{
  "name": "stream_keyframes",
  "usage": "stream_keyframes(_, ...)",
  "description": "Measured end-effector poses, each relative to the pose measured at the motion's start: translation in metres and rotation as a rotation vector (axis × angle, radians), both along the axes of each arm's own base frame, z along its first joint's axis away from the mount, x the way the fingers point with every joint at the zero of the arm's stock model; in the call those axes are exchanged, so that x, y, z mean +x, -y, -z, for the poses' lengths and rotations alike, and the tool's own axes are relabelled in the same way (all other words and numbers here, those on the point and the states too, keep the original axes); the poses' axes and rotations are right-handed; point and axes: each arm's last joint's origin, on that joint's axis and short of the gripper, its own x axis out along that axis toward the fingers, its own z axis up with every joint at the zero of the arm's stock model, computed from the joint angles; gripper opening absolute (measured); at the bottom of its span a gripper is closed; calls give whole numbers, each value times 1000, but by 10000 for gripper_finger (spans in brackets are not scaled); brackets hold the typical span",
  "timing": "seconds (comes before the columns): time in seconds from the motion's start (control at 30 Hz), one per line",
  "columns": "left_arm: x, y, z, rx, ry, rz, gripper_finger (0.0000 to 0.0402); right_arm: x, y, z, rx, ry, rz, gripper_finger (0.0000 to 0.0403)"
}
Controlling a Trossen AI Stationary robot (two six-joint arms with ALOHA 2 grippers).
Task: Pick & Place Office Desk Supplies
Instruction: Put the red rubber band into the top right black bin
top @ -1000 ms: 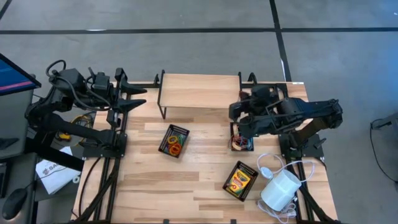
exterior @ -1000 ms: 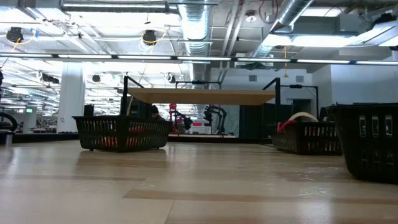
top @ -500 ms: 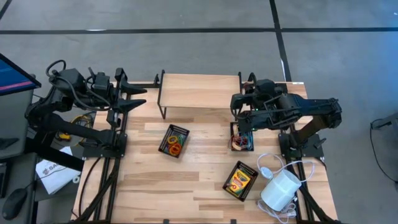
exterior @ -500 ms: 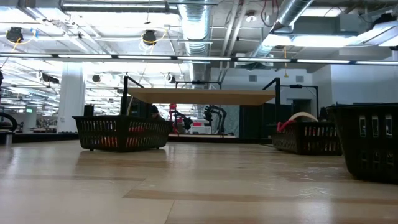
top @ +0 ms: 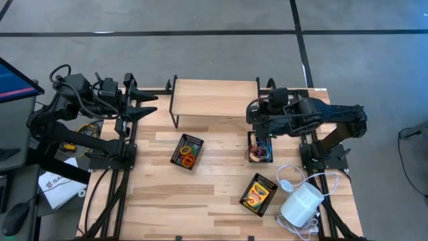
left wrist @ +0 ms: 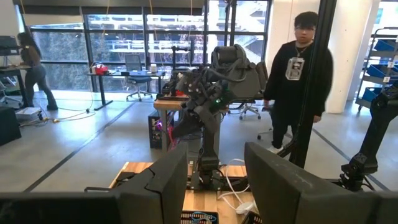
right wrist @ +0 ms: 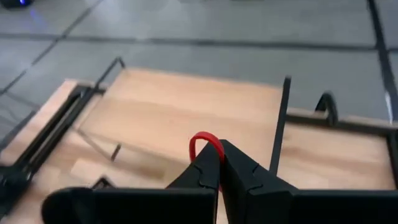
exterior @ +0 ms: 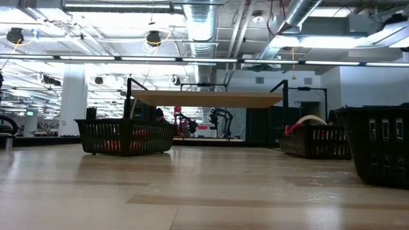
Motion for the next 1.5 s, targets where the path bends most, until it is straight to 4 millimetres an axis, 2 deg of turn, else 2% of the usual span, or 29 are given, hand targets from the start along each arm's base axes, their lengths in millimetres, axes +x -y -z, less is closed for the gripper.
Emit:
stream_keyframes(0.5, 0, 0, 0, 0, 0, 3, 153, 3, 8, 8, 359, -123, -164, 0)
stream_keyframes(0.9, 0, 0, 0, 0, 0, 2, 153, 4, 8, 11, 644, -187, -344, 0)
stream_keyframes(1.2, 0, 0, 0, -1, 0, -1, 153, 4, 4, 11, 767, -197, -412, 0)
stream_keyframes(1.5, 0, 0, 0, 0, 1, -1, 153, 4, 4, 11, 785, -197, -420, 0)
